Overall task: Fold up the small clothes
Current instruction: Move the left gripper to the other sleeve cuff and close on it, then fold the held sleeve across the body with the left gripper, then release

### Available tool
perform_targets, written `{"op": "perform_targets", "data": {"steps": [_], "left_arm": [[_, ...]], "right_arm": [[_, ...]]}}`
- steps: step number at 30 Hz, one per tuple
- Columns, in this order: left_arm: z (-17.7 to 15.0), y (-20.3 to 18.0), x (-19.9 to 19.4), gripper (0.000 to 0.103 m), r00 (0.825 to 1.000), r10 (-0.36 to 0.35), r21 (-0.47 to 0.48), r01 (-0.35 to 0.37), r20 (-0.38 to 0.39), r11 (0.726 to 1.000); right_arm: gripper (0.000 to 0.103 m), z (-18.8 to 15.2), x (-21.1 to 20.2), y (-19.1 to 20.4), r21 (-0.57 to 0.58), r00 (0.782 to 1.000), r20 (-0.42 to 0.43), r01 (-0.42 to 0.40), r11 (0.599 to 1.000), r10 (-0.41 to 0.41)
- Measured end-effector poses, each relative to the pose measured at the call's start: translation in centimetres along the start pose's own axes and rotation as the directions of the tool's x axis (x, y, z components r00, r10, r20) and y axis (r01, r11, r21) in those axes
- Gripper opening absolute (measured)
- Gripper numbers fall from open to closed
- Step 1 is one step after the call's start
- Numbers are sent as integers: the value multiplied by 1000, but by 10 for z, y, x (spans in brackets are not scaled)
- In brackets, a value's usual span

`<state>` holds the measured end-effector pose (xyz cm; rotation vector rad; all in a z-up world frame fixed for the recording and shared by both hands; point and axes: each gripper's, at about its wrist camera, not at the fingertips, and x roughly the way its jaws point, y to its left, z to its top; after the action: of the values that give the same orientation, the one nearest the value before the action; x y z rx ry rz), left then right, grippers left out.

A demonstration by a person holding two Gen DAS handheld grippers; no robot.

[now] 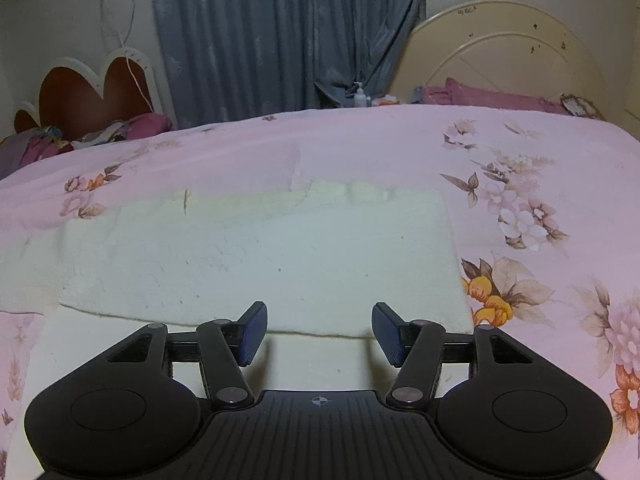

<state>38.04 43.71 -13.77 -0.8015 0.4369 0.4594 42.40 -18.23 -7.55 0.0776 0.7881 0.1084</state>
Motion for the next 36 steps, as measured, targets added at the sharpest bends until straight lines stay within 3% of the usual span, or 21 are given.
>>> {"op": "perform_targets", "data": {"steps": [6, 10, 12, 14, 16, 18, 21, 24, 27, 29, 33, 36], "left_arm": [[12, 15, 22, 37, 999, -31, -78, 33, 31, 996], [26, 32, 36, 4, 1000, -29, -135, 30, 7, 990], [30, 36, 31, 3, 998, -54, -185, 57, 23, 981], [33, 23, 15, 3, 993, -78, -116, 88, 92, 989], [26, 17, 16, 3, 997, -35, -83, 41, 63, 996], [23, 21, 24, 3, 1000, -7, -130, 10, 25, 991], [19, 0, 14, 3, 997, -51, -77, 55, 49, 995], [13, -41, 9, 3, 991, -134, 50, 132, 30, 990], [-9, -100, 6, 3, 972, -232, 184, 235, -36, 954], [-31, -144, 7, 3, 952, -286, 263, 305, -109, 915], [-96, -215, 9, 3, 907, -335, 381, 412, -255, 827], [-149, -265, 16, 3, 868, -333, 448, 480, -369, 754]], "right_arm": [[58, 3, -1, -2, 9, 1000, 6, 23, 1000, -23], [58, 5, 2, -10, 51, 999, 2, 42, 998, -42], [58, 4, 4, -15, 65, 999, -11, 48, 997, -47], [58, 3, 4, -18, 70, 999, -14, 48, 996, -47], [58, 2, 4, -22, 66, 999, -14, 47, 997, -46], [58, 1, 6, -26, 77, 999, -22, 49, 996, -47], [58, 1, 5, -31, 94, 999, -13, 51, 994, -50], [58, 0, 2, -39, 102, 999, -6, 49, 994, -48], [58, -2, 0, -47, 122, 999, -1, 45, 991, -45], [58, -3, -3, -52, 134, 999, 2, 42, 990, -43], [58, -2, -10, -60, 153, 999, 18, 29, 988, -32], [58, 0, -19, -67, 164, 999, 38, 20, 986, -26]]}}
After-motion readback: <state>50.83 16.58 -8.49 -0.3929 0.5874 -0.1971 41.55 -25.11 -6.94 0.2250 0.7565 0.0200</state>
